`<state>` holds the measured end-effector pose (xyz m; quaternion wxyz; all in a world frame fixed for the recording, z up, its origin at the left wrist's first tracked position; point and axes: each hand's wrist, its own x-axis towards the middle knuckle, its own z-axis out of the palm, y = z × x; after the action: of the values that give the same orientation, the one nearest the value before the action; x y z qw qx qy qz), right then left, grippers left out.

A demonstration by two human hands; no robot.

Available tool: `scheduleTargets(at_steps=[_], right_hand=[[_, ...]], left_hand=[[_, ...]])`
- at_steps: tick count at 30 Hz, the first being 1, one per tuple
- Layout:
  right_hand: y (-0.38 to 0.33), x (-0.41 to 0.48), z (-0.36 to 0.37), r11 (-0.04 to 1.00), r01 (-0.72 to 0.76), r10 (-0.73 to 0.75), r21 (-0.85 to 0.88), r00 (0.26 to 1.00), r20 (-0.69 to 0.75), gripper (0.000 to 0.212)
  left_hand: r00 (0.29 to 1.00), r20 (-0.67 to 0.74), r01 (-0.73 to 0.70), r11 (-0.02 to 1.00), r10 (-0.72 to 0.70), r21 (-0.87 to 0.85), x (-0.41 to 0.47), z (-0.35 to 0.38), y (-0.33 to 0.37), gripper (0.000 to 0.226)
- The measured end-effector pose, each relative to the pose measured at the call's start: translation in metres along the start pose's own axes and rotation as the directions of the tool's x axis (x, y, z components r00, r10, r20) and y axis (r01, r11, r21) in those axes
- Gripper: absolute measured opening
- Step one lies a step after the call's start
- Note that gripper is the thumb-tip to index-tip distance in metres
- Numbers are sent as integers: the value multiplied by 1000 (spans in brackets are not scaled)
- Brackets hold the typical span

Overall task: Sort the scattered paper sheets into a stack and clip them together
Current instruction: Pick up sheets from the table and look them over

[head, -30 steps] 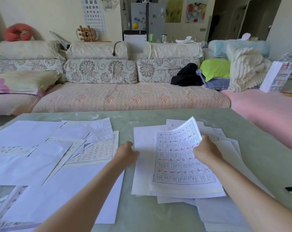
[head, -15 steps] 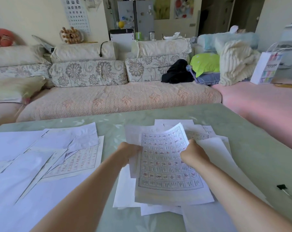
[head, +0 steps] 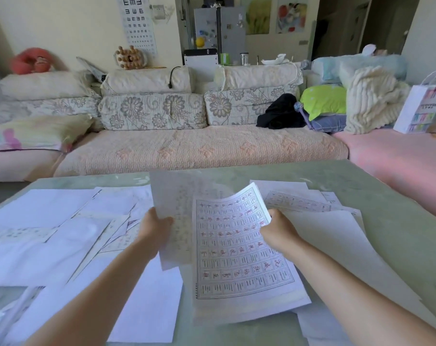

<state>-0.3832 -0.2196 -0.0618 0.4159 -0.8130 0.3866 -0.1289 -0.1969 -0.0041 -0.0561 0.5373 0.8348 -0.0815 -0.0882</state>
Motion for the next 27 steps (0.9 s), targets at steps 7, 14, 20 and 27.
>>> scheduleTargets(at_steps=[7,14,20,27], right_hand=[[-21,-22,50,955,44,-16,-293,995,96,36],[-38,-35,55,612,578,-412,-539,815,407,79],[-47,-32,68,717,482,-243,-503,850,468,55],[-74,-25,54,927,-117,-64,357,887,457,37]], left_hand=[[939,-316,-144,990,140,11,-13,-89,-9,15],[876,-479,-206,940,53,-273,-10,-128,0,22],[901,-418,-126,853,-114,-506,-13,-153,2,17],[995,-100,-7,964,-21,-266,-22,-124,-13,26]])
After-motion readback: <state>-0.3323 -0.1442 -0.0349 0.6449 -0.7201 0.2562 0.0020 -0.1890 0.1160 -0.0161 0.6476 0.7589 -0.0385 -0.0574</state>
